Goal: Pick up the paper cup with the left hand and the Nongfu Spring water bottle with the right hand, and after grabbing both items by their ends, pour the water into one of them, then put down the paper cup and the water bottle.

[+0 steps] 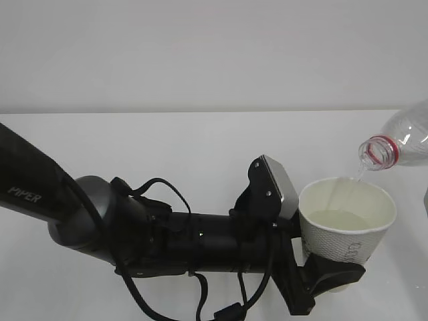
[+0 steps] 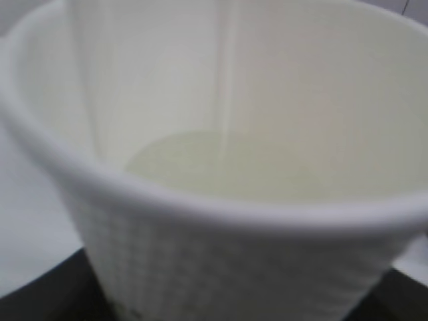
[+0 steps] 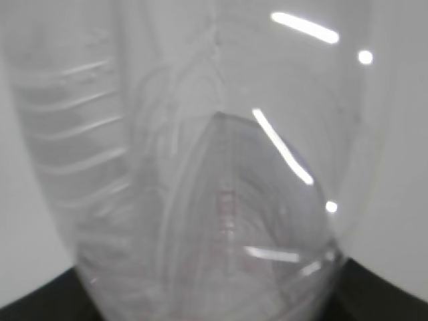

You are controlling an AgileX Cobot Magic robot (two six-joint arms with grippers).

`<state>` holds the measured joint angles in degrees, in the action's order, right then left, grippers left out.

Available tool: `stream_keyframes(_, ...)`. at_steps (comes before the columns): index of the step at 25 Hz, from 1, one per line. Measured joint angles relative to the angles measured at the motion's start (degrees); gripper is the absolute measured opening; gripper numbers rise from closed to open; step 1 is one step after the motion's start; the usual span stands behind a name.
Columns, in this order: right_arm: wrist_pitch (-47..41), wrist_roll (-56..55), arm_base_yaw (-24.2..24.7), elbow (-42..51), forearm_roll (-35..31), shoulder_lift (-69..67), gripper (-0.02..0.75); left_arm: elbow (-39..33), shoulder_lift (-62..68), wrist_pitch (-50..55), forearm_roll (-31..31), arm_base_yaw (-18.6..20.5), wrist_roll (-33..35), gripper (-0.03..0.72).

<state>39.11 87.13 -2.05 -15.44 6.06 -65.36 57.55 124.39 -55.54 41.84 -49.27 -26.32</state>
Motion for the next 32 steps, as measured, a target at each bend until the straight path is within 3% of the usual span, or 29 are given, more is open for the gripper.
stream_keyframes(32,1.70,0.59,0.00,0.00,0.00,0.00,0.413,0.00,0.00,0.00,0.00,0.00,0.00,0.530)
